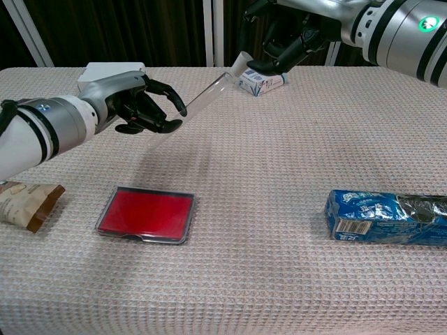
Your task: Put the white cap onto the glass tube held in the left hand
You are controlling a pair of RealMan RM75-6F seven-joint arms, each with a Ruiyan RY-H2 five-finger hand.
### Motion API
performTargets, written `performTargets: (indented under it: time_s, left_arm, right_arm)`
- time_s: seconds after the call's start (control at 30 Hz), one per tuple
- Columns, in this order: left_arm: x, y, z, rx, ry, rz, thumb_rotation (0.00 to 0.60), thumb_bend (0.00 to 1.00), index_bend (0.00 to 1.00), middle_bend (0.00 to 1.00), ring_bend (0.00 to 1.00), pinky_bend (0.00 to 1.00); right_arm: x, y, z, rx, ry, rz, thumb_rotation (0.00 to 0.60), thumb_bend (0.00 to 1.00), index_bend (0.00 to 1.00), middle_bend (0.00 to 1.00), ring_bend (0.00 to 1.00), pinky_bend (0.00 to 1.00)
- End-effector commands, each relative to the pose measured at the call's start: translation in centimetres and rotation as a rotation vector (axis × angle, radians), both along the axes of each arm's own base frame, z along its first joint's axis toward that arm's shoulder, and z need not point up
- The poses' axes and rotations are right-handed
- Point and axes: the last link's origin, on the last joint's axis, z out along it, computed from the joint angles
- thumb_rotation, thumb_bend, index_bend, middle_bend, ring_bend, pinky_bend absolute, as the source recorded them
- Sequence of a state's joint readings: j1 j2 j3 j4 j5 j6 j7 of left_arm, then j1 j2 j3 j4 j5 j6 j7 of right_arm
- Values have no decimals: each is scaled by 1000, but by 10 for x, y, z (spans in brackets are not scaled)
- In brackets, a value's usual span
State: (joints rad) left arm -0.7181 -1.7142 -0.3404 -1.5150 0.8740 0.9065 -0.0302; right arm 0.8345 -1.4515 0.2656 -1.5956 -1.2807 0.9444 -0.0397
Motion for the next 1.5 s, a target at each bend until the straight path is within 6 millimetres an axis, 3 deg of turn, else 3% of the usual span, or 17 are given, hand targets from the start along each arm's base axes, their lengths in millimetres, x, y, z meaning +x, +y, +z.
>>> performTargets:
  time_s: [0.03, 1.1, 1.17, 1.37, 1.5]
  left_arm:
    - [0, 0, 0, -2, -3, 0, 600, 536, 597, 952, 936, 1000]
    - [3, 2, 5, -14, -10, -6, 600, 536, 598, 951, 936, 1000]
    - [2, 2, 4, -15, -9, -4, 600, 535, 597, 951, 936, 1000]
    - [1, 3, 4, -12, -3, -3, 600, 535, 597, 951, 936, 1000]
    - [0, 3, 3, -8, 2, -3, 600, 535, 598, 951, 936, 1000]
  right_arm:
    - [1, 0, -1, 0, 1, 3, 600, 629, 718, 924, 1000, 1000]
    - [11, -2, -16, -18, 30, 33, 600, 628, 722, 924, 1000, 1000]
    - [11, -2, -16, -22, 27, 32, 600, 563, 696, 924, 1000, 1000]
    - [10, -3, -17, -23, 17, 21, 600, 230, 483, 924, 1000, 1000]
    - [9, -3, -18, -23, 9, 15, 600, 120, 374, 924, 1000, 1000]
